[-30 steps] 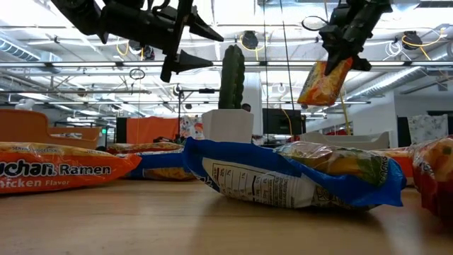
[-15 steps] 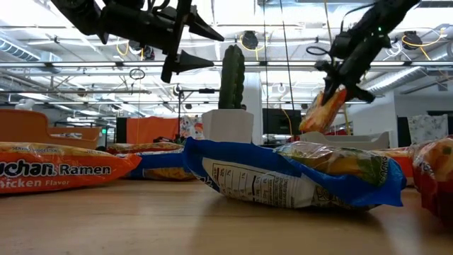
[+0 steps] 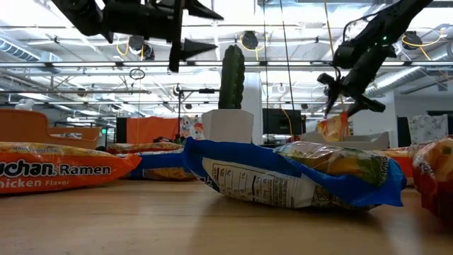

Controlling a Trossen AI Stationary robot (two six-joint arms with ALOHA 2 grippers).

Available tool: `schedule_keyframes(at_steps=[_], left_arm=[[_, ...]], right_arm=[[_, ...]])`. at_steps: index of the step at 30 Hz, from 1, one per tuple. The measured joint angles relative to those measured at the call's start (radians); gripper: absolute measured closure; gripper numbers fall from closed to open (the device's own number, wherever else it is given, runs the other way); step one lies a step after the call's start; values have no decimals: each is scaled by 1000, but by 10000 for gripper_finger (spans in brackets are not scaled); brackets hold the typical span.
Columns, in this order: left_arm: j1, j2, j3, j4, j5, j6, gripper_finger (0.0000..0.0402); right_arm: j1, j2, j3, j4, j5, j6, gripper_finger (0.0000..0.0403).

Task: Sort Maruchan noodles
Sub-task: Put the middle orange noodle pack into the gray bin, then put the left orange noodle pack into the gray bin

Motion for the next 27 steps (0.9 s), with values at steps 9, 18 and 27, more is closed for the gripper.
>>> schedule_keyframes(at_steps=[9,18,27], left_arm=[[46,-92,-1,-60,238,-1,119],[76,-203,-1,-346,255,117,119],[128,-219,0,-511,349,207,119]], right_arm=[[11,-139,0,59,-17,126,164],[267,-331,0,379,57,394,164],[673,-393,1,453,364,489,174]])
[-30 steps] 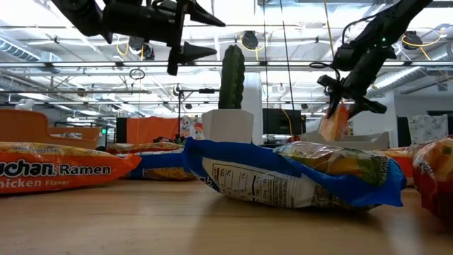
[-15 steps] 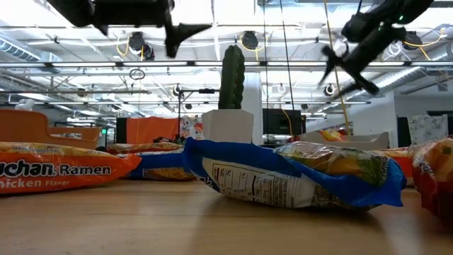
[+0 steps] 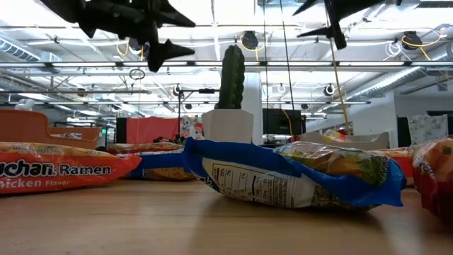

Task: Sort Maruchan noodles
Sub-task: Put the left orange noodle pack into the gray bin

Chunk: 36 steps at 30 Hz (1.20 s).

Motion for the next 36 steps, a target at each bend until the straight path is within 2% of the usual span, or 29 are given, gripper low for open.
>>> schedule_keyframes(at_steps=[6,13,16,20,23,27,32,36], left_arm=[[0,-1,0,2,-4,-54,119],[-47,-1,0,39,-143,-121,119],[-93,-1,0,36,-233,-155,119],[-176,-1,0,36,-385,-219,119],[-248,-1,0,35,-505,-259,119],[-344,-1,0,27,-641,-296,119],[-433,0,0,-20,-740,-357,119],[-474,2,0,-23,-766,-376,119]], right_arm=[[135,44,0,-1,28,-53,174],[152,63,0,-4,-72,-322,174],[152,63,0,-16,-90,-440,174],[151,63,0,-19,-188,-556,174],[151,63,0,-37,-254,-591,174],[151,63,0,-99,-285,-650,174],[151,63,0,-202,-310,-735,174],[151,63,0,-233,-311,-709,174]])
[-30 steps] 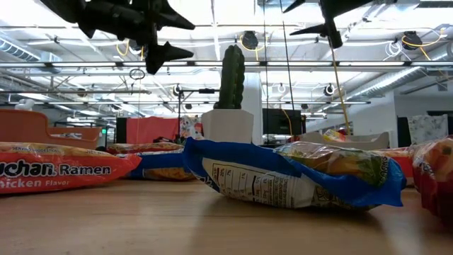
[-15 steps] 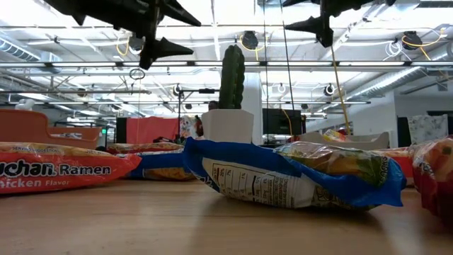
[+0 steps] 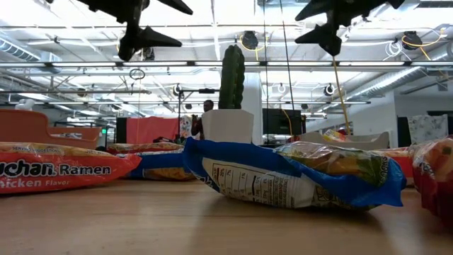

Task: Sort Maruchan noodles
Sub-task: Put the left orange noodle pack into the gray bin

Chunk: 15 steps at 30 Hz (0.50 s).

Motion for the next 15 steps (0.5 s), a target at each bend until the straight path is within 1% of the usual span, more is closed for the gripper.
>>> schedule_keyframes(at_steps=[3,6,10,13,15], left_arm=[[-15,12,0,-31,14,-9,119],[-33,11,1,-91,91,-65,119],[-78,10,1,-218,201,-116,119],[-120,8,1,-304,283,-151,119],[-156,8,1,-356,320,-179,119]], right_arm=[[0,0,0,0,0,42,174],[0,0,0,-1,-11,67,174],[1,0,0,-1,-26,128,174],[1,0,0,0,-19,194,174],[1,0,0,0,8,219,174]])
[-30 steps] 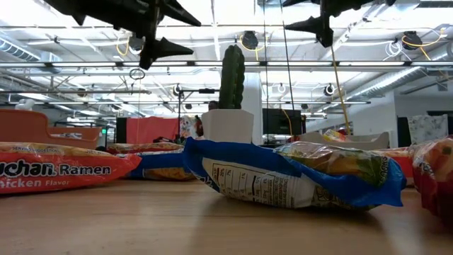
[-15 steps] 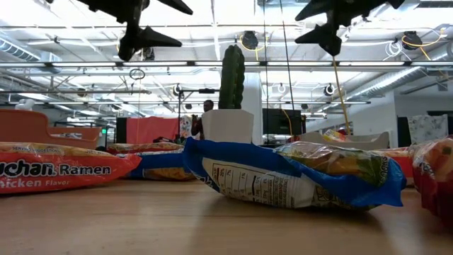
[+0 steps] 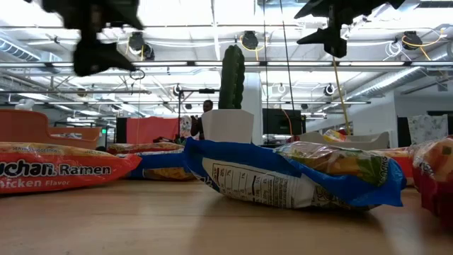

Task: Sort Maruchan noodles
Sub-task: Put the left orange noodle pack into the gray bin

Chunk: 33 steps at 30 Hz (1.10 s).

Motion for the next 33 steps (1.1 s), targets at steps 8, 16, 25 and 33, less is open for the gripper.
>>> schedule_keyframes(at_steps=[8,16,25,33], left_arm=[[-142,0,0,-91,9,-26,119],[-204,1,0,-263,-87,-9,119],[-263,23,0,-288,-76,63,119],[-331,144,-1,-266,13,9,119]], right_arm=[[0,0,0,1,153,116,174],[0,0,0,16,210,201,174],[19,1,0,15,204,191,174],[42,1,0,-30,183,70,174]])
